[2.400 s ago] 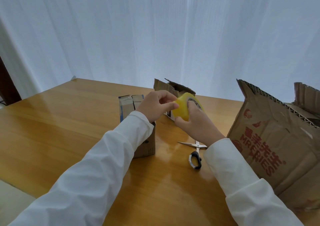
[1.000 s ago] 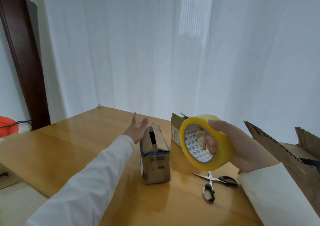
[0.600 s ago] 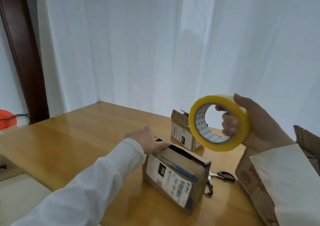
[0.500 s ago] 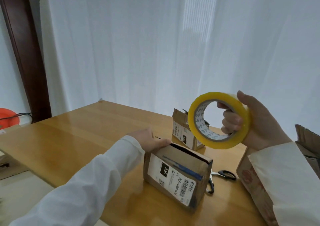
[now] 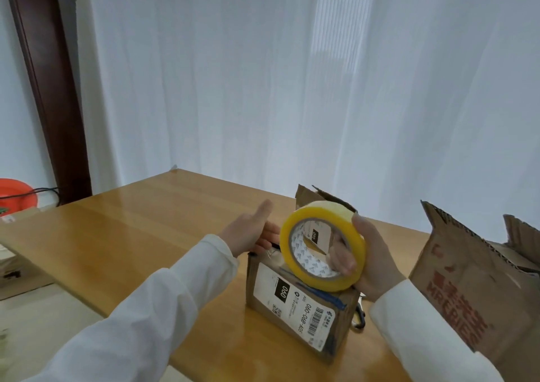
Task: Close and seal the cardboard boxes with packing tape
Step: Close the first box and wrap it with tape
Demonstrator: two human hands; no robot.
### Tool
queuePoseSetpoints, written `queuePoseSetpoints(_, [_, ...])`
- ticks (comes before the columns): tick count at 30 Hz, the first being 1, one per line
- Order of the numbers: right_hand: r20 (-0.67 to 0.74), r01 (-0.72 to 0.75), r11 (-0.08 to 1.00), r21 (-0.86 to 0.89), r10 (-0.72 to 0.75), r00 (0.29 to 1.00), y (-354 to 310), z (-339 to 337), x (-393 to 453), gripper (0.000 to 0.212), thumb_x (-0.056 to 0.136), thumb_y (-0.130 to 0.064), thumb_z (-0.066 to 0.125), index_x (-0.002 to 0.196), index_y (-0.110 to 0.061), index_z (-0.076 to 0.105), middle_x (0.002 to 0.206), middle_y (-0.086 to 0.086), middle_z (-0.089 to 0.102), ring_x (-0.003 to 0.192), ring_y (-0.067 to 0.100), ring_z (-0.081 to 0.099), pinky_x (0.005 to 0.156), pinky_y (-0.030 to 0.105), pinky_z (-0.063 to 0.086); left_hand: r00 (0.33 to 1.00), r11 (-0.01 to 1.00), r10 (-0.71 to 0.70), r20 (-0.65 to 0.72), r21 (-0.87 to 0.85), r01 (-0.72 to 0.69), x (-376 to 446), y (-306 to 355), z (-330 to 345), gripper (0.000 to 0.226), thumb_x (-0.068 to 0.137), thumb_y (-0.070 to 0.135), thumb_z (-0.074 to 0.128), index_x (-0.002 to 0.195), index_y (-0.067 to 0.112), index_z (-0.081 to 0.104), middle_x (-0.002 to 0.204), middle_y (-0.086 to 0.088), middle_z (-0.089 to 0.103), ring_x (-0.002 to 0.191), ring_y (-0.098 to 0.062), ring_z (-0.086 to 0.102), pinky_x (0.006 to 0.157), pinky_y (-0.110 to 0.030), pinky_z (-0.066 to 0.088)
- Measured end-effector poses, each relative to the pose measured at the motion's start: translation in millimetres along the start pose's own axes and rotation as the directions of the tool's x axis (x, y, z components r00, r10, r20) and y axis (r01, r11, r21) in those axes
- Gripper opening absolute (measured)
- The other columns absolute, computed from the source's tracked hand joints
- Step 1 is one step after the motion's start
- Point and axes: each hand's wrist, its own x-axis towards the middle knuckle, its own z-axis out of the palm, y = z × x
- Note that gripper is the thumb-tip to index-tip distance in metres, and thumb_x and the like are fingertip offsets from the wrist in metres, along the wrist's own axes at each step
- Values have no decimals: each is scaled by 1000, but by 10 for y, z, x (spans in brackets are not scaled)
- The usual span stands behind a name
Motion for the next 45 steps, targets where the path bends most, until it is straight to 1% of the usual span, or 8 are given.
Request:
queuePoseSetpoints(4, [-7, 2, 998, -63, -2, 1000, 16, -56, 15, 69, 39, -72, 80, 40, -9, 51, 29, 4, 40, 27, 13, 39, 43, 20, 41, 993, 991, -47, 109, 127, 33, -62, 116, 55, 62, 92, 62, 34, 81, 7, 61, 62, 0, 60, 55, -12, 55, 56, -22, 51])
queuePoseSetpoints(15, [40, -19, 960, -278, 32, 999, -148, 68, 9, 56, 48, -77, 70, 46, -21, 66, 34, 0, 46, 33, 12, 43, 47, 21, 42, 987, 966, -20, 160, 258, -22, 20, 191, -30, 30, 89, 16, 62, 62, 10, 51, 53, -3, 51, 52, -17, 48, 62, -30, 55])
queuePoseSetpoints(21, [-222, -401, 865, -302, 345, 912, -491, 207, 83, 44, 85, -47, 57, 72, -5, 60, 44, 5, 48, 33, 13, 42, 37, 18, 39, 961, 911, 202, -191, 396, -113, 112, 438, -270, 24, 99, 14, 43, 93, 0, 62, 71, -5, 52, 66, -22, 56, 76, -35, 56])
queuePoseSetpoints(26, [-256, -474, 769, -429, 400, 880, -615, 427, 210, 43, 91, -45, 53, 75, -6, 59, 47, 5, 51, 35, 12, 45, 38, 17, 42, 971, 917, 111, -210, 399, -18, 127, 387, -341, 29, 101, 18, 38, 108, -1, 59, 104, -24, 61, 91, -33, 65, 68, -32, 57])
queuePoseSetpoints(33, [-242, -489, 760, -428, 425, 873, -925, 460, 105, 45, 81, -47, 54, 83, -3, 65, 48, 5, 54, 35, 11, 49, 37, 18, 44, 983, 948, 132, -127, 305, -88, 130, 400, -304, 22, 102, 19, 37, 100, 6, 54, 70, -4, 43, 60, -14, 49, 59, -24, 56])
queuePoseSetpoints(39, [-289, -457, 829, -324, 373, 882, -1049, 438, 56, 43, 92, -43, 50, 90, -2, 65, 48, 5, 53, 34, 11, 48, 36, 18, 45, 961, 924, 232, -151, 343, -169, 214, 595, -195, 29, 102, 22, 35, 107, 4, 56, 118, -22, 55, 63, -18, 55, 63, -21, 56])
queuePoseSetpoints(43, [-365, -579, 709, -403, 456, 812, -786, 417, 92, 43, 93, -43, 51, 83, -3, 63, 48, 5, 56, 35, 12, 49, 38, 18, 45, 991, 888, 77, -110, 460, -18, 252, 366, -143, 33, 102, 13, 32, 124, -1, 54, 127, -21, 55, 103, -35, 62, 73, -29, 52])
queuePoseSetpoints(45, [-388, -593, 657, -465, 451, 804, -750, 415, 122, 44, 92, -44, 52, 83, -3, 64, 49, 5, 57, 37, 12, 50, 41, 19, 46, 998, 882, 17, -64, 471, 15, 250, 197, -119, 34, 103, 11, 30, 127, 3, 52, 135, -15, 47, 99, -34, 59, 64, -23, 54])
